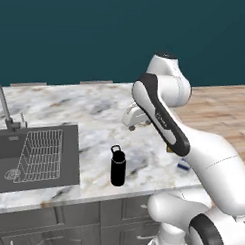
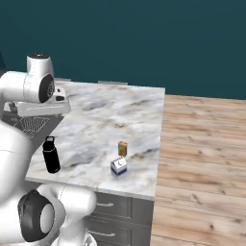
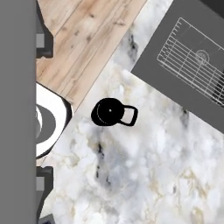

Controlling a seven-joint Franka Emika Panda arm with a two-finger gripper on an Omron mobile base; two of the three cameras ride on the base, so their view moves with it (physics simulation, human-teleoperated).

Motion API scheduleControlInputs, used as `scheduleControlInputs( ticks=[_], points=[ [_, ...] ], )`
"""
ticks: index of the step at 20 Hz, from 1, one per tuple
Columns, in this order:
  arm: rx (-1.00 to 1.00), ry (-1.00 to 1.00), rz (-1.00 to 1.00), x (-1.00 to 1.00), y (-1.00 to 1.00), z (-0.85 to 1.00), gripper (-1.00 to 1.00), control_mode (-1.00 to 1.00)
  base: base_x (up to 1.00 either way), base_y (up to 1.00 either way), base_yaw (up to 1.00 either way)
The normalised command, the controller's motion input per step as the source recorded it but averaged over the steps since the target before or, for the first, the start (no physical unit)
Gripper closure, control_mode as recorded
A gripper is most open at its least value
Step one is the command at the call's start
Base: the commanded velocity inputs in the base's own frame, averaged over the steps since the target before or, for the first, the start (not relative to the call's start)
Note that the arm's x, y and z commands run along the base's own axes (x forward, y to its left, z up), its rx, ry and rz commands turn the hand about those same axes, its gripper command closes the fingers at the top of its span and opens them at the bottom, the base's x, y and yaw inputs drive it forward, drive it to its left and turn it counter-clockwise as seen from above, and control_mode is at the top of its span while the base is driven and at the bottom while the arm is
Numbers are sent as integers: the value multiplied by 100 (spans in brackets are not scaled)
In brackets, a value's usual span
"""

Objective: Move the drinks to the dining counter.

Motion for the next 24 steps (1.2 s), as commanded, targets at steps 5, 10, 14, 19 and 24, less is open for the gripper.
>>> scheduleControlInputs(
  ticks=[5,10,14,19,24],
  points=[
    [-2,3,15,-11,40,-20,-100,-100,0,0,0],
    [-7,0,3,0,33,-13,-100,-100,0,0,0],
    [-6,0,0,8,14,-10,-100,-100,0,0,0],
    [-2,0,1,13,2,-17,-100,-100,0,0,0],
    [-1,0,1,19,1,-22,-100,-100,0,0,0]
  ],
)
